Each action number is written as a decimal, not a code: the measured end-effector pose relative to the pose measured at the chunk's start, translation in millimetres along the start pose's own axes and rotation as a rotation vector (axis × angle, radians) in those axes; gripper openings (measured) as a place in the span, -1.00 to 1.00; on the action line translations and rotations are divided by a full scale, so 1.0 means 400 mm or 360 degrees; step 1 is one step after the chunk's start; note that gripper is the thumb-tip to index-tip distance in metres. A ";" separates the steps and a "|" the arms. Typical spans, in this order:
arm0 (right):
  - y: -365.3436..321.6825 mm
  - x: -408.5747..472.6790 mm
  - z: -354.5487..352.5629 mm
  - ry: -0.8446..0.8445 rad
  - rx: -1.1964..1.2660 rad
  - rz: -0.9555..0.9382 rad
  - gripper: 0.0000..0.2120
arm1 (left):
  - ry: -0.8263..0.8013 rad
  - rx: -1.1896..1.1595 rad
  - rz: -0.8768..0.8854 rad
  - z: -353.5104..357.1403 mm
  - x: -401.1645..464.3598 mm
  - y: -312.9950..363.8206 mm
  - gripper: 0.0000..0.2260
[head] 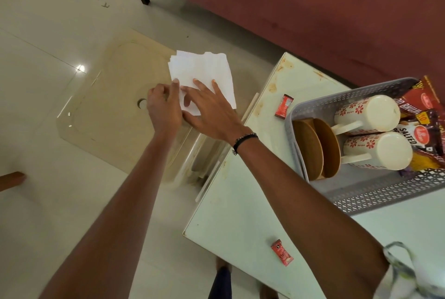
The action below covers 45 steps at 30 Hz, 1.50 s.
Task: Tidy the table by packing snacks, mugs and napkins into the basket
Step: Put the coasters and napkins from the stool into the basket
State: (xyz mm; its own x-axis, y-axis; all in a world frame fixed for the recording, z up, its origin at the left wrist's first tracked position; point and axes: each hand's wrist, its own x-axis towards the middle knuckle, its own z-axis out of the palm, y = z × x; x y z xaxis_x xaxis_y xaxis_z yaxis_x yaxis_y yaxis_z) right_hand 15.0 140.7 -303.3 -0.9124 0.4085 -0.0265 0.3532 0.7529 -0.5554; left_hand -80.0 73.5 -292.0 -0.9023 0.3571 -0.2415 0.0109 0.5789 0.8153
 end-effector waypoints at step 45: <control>0.124 -0.506 -0.494 0.0436 0.1658 0.1042 -0.79 | -0.1314 -0.1599 -0.0850 0.168 -0.475 0.194 -0.13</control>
State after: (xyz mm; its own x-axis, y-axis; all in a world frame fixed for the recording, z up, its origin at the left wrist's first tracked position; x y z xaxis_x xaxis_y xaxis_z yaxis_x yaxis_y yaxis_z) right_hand 258.0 197.4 -161.5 -0.5116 0.7379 -0.4402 0.2776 -0.3429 -0.8974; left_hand 121.3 99.7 -218.0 -0.1862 0.7882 -0.5866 -0.8733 0.1408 0.4664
